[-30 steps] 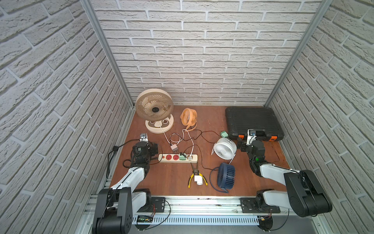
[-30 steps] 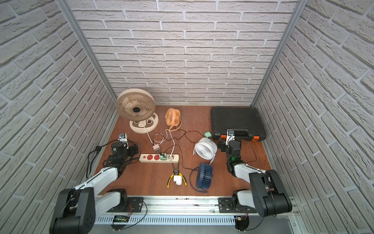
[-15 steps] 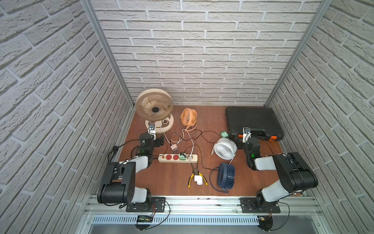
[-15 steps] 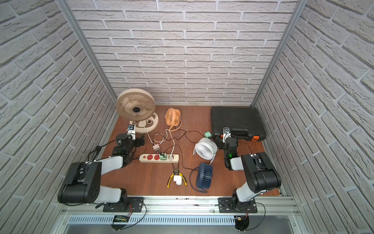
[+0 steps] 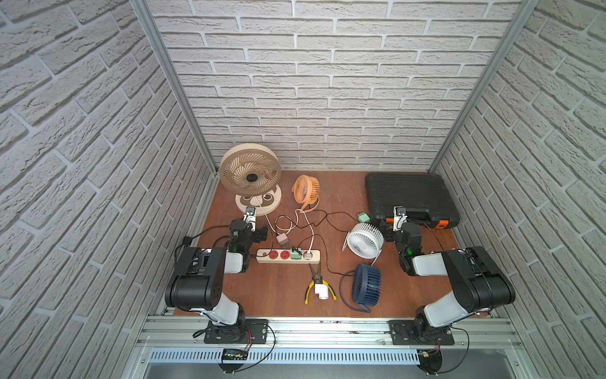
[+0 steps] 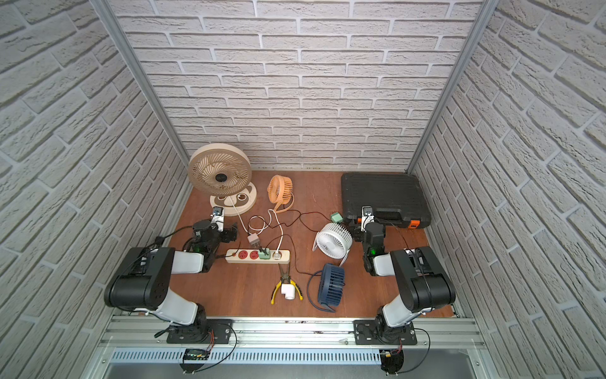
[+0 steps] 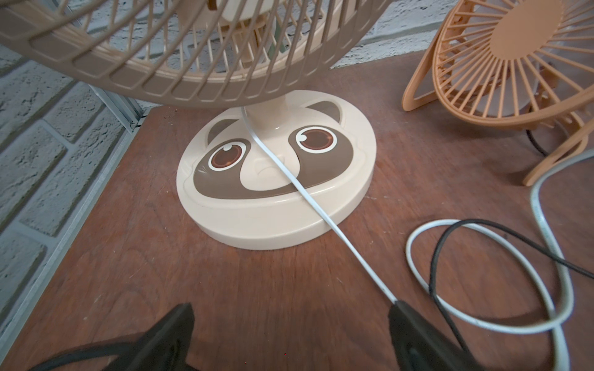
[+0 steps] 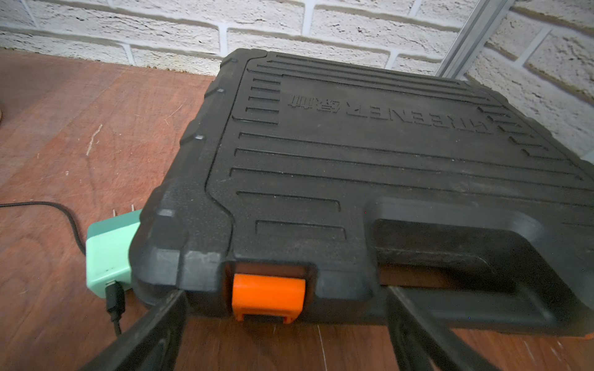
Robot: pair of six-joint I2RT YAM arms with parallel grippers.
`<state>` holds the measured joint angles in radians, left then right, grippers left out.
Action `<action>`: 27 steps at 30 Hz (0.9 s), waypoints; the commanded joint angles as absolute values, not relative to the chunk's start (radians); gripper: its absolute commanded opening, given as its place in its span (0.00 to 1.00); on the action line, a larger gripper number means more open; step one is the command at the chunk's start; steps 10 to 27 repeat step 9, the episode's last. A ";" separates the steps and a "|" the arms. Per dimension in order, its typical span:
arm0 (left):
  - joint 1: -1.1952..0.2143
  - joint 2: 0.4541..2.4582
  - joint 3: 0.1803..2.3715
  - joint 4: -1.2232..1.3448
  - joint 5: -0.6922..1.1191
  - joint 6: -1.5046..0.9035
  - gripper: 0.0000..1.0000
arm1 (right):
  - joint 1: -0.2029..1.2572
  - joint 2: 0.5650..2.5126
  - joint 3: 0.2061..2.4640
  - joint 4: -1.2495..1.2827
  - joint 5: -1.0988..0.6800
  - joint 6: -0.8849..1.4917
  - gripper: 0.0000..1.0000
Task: Plug the desk fan into the power strip
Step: Reset both arms
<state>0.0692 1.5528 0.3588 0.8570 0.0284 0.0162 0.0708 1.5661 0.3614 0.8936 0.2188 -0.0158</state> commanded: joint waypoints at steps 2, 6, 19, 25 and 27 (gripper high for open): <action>0.083 1.550 0.387 0.879 0.056 0.014 0.98 | 0.063 1.555 0.379 0.930 0.216 -0.021 0.99; 0.084 1.549 0.389 0.877 0.058 0.014 0.98 | 0.041 1.556 0.401 0.884 0.162 -0.013 0.99; 0.084 1.549 0.388 0.877 0.058 0.014 0.98 | 0.038 1.554 0.396 0.894 0.159 -0.012 0.99; 0.084 1.549 0.388 0.877 0.058 0.014 0.98 | 0.038 1.554 0.396 0.894 0.159 -0.012 0.99; 0.084 1.549 0.388 0.877 0.058 0.014 0.98 | 0.038 1.554 0.396 0.894 0.159 -0.012 0.99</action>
